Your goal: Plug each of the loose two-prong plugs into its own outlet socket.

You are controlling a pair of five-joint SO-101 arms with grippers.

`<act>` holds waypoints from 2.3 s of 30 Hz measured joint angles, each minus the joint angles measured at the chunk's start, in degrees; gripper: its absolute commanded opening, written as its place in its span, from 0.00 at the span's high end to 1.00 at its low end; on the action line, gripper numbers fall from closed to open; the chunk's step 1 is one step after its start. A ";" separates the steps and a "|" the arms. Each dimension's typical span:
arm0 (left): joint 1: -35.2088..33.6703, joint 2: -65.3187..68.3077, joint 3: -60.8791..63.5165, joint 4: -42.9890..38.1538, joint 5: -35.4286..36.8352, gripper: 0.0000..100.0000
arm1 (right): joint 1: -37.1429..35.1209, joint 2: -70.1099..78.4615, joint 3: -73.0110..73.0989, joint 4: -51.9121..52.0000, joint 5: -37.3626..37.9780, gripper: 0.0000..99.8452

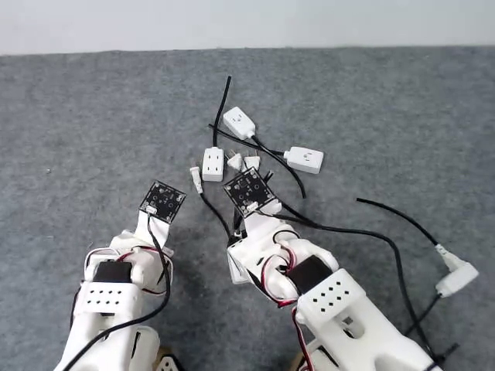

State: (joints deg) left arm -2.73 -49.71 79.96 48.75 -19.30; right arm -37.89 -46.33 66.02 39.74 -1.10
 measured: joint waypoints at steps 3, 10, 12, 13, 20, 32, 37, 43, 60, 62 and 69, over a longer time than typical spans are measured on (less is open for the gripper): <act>0.00 0.00 0.00 0.00 0.00 0.98 | 0.00 -0.09 1.05 -1.32 0.00 0.99; 0.00 0.00 0.00 0.00 0.00 0.98 | 0.09 -1.23 2.99 -2.20 2.46 0.99; 0.00 0.00 0.00 0.00 0.00 0.98 | 0.09 -1.23 2.99 -1.85 3.08 0.99; 0.00 0.00 0.00 0.00 0.00 0.98 | 0.09 -1.32 2.99 -1.49 3.16 0.99; 0.00 0.00 0.00 0.00 0.00 0.98 | 0.44 -1.41 2.99 1.05 5.10 0.99; 0.00 0.00 0.00 0.00 0.00 0.98 | 0.97 -1.32 4.48 3.08 7.65 0.99; 0.00 0.00 0.00 0.00 0.00 0.98 | 0.97 -1.32 4.48 3.08 10.37 0.99; 0.00 0.00 0.00 0.00 0.00 0.98 | 1.05 5.19 2.46 3.16 10.55 0.99; 0.00 -0.09 0.00 0.00 -0.18 0.98 | -1.93 12.57 0.18 8.97 14.86 0.87; 0.00 -0.09 0.00 0.00 -0.18 0.98 | -2.29 12.75 -1.23 11.25 12.31 0.82; 0.00 -0.09 0.00 0.00 -0.18 0.98 | -2.37 12.84 -5.98 15.38 2.90 0.81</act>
State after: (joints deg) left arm -2.73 -49.80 79.96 48.75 -19.47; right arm -40.26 -33.49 60.04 55.12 1.80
